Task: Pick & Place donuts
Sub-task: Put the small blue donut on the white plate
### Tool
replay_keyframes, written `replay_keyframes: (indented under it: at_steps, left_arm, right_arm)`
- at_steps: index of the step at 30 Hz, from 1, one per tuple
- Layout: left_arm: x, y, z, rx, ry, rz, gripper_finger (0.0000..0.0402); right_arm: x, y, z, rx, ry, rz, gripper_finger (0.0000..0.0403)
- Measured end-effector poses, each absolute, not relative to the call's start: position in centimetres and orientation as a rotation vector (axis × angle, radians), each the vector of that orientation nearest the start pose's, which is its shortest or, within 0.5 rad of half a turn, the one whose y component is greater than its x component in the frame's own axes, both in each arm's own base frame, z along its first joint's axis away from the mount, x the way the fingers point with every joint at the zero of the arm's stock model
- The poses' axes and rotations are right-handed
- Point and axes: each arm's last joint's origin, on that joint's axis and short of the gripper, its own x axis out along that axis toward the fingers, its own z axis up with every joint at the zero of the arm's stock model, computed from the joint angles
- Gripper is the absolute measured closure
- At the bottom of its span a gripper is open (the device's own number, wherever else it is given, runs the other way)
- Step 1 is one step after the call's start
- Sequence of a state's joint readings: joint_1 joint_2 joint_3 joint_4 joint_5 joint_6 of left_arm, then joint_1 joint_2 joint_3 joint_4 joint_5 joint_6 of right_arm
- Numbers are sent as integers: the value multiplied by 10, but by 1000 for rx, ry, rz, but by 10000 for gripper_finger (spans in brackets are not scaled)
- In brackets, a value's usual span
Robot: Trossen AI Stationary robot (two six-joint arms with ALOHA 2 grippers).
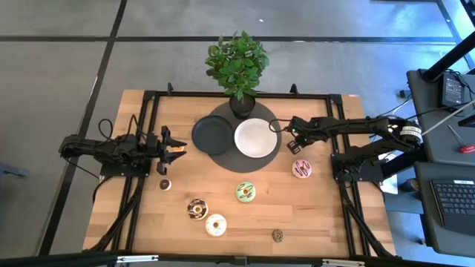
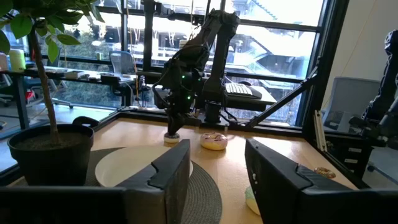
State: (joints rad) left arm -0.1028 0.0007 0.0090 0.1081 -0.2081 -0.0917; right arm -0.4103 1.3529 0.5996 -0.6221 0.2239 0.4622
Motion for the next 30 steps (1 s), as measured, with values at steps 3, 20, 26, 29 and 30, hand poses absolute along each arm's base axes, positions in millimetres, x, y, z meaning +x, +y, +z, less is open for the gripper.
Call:
replay_keyframes:
  at_steps: [3, 20, 26, 29, 30]
  left_arm:
    - [96, -4, 177, -110, -120, 100, 249]
    - [96, -4, 177, -109, -119, 100, 250]
    - [96, -4, 177, -109, -119, 100, 253]
    - [96, -4, 177, -109, -119, 100, 250]
    - [96, -4, 177, -109, -119, 100, 249]
  right_arm:
    - [188, -88, 155, 499, 1251, -842, 373]
    - [262, -98, 216, 406, 750, -569, 375]
    - [282, -100, 190, 413, 775, -528, 375]
    - [290, -103, 177, 413, 804, -529, 375]
    - [293, -104, 175, 409, 815, -528, 375]
